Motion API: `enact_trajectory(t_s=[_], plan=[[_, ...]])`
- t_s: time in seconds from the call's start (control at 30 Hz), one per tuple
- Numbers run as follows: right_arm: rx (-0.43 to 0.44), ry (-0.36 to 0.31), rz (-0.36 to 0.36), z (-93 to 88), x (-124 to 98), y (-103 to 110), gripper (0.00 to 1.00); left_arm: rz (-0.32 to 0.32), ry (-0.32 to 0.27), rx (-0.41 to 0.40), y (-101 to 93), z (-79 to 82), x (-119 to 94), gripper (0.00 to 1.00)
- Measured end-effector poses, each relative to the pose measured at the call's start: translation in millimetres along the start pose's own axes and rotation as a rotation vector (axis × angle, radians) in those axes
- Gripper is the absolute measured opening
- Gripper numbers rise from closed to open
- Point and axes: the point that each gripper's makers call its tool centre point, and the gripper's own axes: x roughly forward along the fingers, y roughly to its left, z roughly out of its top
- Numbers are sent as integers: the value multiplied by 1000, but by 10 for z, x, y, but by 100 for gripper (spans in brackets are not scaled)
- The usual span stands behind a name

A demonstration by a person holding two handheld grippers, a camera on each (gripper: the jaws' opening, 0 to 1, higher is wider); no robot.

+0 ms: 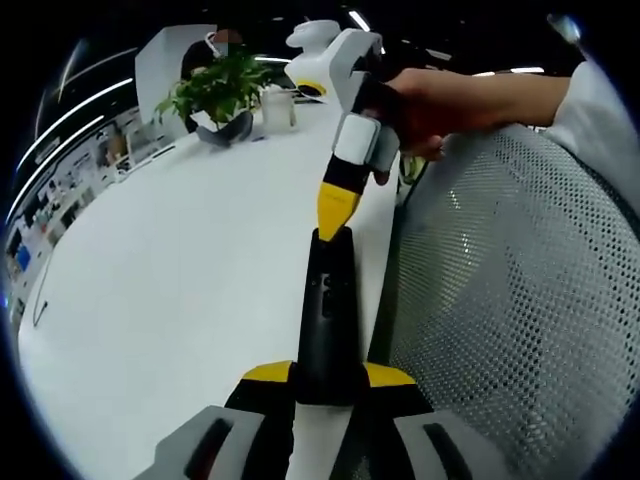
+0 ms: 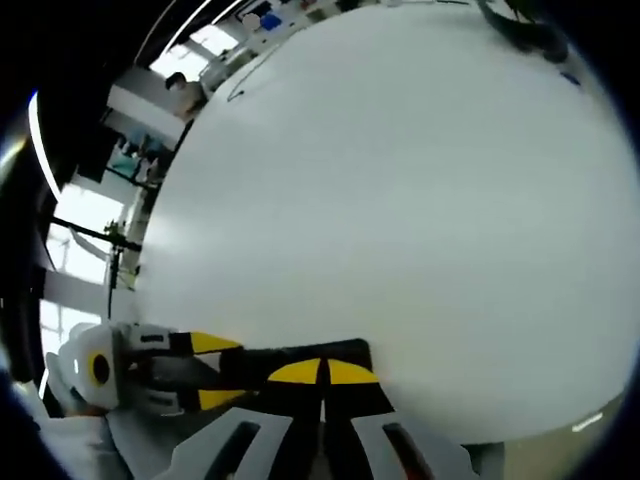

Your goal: Press the specified remote control buttons in sequence, fully releasing each button before pressing the next.

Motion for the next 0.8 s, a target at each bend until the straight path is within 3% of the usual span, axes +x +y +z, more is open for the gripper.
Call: enact_trajectory(t_s=[0.8], plan=[[-36,17,-5,2,-11,-2,0,0,-5,-4,-6,8,-8,24]])
